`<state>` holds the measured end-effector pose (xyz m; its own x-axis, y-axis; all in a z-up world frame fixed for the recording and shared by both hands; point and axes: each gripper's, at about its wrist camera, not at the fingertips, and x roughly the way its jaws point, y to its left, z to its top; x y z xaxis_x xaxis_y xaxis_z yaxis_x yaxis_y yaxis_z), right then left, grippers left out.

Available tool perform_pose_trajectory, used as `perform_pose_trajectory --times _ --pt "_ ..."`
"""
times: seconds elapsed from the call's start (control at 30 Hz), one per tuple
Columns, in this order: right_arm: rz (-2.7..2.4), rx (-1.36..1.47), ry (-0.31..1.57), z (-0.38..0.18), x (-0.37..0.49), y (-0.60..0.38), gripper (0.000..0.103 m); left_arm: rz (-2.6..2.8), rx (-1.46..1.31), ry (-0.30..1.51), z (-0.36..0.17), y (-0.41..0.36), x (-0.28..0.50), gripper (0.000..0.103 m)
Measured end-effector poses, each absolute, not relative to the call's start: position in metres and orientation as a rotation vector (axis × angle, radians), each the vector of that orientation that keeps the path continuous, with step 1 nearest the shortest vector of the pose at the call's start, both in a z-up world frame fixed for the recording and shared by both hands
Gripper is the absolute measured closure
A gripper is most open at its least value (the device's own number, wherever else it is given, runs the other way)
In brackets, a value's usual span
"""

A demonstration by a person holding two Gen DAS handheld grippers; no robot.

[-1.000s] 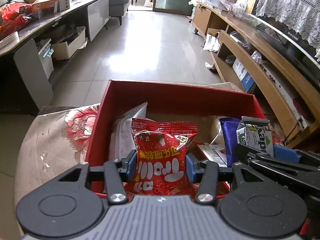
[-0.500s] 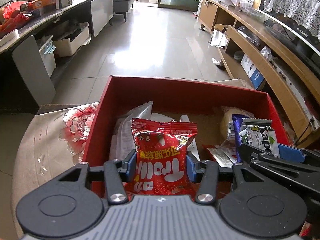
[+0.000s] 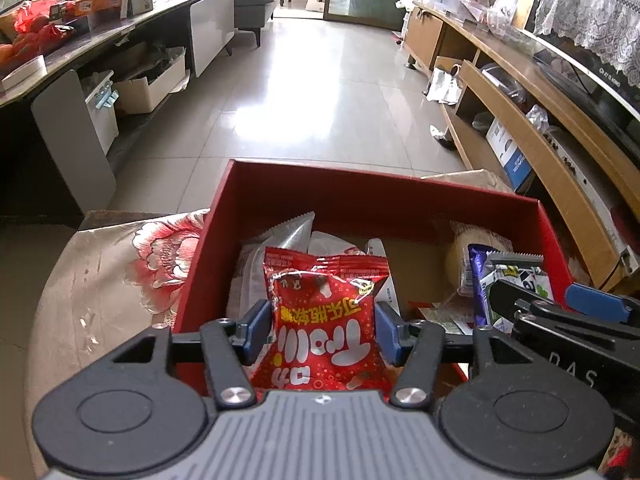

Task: Organize snacks
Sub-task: 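Lower both snacks into the red box and open both tools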

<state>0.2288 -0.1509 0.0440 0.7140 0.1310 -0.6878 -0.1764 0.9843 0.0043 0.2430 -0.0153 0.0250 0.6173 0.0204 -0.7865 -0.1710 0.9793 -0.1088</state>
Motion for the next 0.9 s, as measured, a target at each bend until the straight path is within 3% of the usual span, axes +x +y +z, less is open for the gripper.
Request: perform_pose_trajectory --times 0.9 --pt "0.154 -0.046 0.687 0.065 0.214 -0.167 0.022 0.073 -0.210 0.836 0.052 -0.016 0.220 0.039"
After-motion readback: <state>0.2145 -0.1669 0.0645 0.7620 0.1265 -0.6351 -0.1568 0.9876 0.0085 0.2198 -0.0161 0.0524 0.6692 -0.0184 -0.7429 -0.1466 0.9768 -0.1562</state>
